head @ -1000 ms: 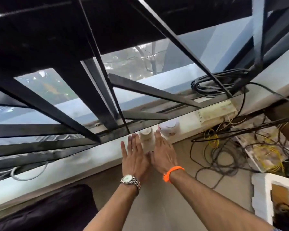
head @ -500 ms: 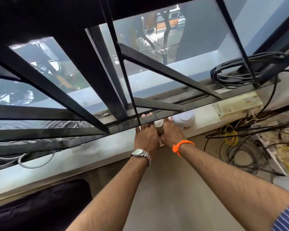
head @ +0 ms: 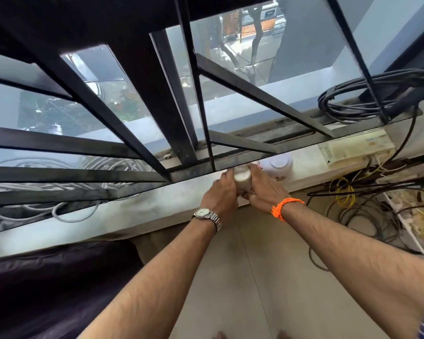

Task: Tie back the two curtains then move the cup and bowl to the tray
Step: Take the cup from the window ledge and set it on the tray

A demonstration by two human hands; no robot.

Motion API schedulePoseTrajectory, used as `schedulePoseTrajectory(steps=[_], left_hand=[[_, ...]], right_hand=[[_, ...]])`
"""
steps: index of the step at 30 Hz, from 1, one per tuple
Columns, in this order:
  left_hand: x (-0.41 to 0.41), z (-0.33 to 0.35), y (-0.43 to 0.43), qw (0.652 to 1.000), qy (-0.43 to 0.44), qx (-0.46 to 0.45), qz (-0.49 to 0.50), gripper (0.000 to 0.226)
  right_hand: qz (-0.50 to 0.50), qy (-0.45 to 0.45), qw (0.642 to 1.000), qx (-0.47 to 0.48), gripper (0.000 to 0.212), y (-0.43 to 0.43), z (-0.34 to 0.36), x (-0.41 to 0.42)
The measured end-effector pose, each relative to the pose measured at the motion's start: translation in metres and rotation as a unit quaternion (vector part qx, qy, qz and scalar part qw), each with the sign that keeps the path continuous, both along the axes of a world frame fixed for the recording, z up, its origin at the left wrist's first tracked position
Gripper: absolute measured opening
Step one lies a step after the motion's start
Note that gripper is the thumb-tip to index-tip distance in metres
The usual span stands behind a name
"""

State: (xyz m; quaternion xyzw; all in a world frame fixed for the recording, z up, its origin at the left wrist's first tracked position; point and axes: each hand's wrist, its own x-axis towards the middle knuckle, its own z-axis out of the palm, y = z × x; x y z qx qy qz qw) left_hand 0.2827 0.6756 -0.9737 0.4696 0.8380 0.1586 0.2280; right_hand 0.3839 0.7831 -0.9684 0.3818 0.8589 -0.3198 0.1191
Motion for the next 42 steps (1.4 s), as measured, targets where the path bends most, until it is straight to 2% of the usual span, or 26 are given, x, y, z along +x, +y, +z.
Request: schedulePoseTrajectory(steps=[3, 4, 6, 8, 12, 16, 19, 22, 25, 28, 31, 35, 39, 42], left_hand=[[0.007, 0.018, -0.004, 0.992, -0.113, 0.027, 0.054, 0.044], [0.009, 0.025, -0.005, 0.982, -0.156, 0.039, 0.097, 0.043], [0.014, 0.041, -0.008, 0.953, -0.227, 0.054, 0.192, 0.044], [0.020, 0.057, -0.012, 0.925, -0.279, 0.063, 0.250, 0.043], [0.025, 0.091, -0.021, 0.900, -0.360, 0.055, 0.241, 0.037], [0.034, 0.140, -0.030, 0.866, -0.445, 0.058, 0.219, 0.051], [0.044, 0.188, -0.033, 0.884, -0.420, 0.065, 0.197, 0.058], [0.050, 0.236, -0.028, 0.898, -0.381, 0.083, 0.205, 0.048], [0.054, 0.289, -0.021, 0.917, -0.349, 0.084, 0.171, 0.045], [0.056, 0.344, -0.013, 0.944, -0.301, 0.059, 0.121, 0.037], [0.062, 0.400, -0.004, 0.970, -0.227, 0.051, 0.064, 0.030], [0.080, 0.469, 0.007, 0.974, -0.223, 0.037, 0.029, 0.018], [0.098, 0.516, 0.015, 0.972, -0.229, 0.055, 0.008, 0.015], [0.112, 0.541, 0.022, 0.974, -0.217, 0.061, -0.034, 0.018]], right_hand=[[-0.017, -0.096, 0.991, -0.090, 0.031, 0.004, 0.002, 0.020], [-0.051, -0.101, 0.986, -0.126, 0.037, 0.005, 0.005, 0.027], [-0.063, -0.040, 0.984, -0.161, 0.072, 0.007, 0.008, 0.028], [-0.042, 0.029, 0.985, -0.164, 0.070, -0.001, 0.026, 0.027], [-0.061, 0.073, 0.976, -0.194, 0.057, -0.018, 0.098, 0.039], [-0.141, 0.077, 0.949, -0.270, 0.046, -0.011, 0.145, 0.052], [-0.169, 0.098, 0.936, -0.291, 0.034, -0.015, 0.190, 0.063], [-0.159, 0.092, 0.934, -0.307, 0.046, -0.019, 0.243, 0.074], [-0.138, 0.094, 0.951, -0.260, 0.025, -0.017, 0.292, 0.081], [-0.147, 0.100, 0.958, -0.223, 0.020, -0.014, 0.333, 0.092], [-0.169, 0.138, 0.956, -0.194, 0.003, -0.020, 0.387, 0.111], [-0.193, 0.171, 0.959, -0.121, 0.024, -0.020, 0.449, 0.137], [-0.225, 0.189, 0.955, -0.044, 0.020, -0.019, 0.499, 0.154], [-0.228, 0.172, 0.958, 0.013, 0.028, -0.019, 0.524, 0.173]])
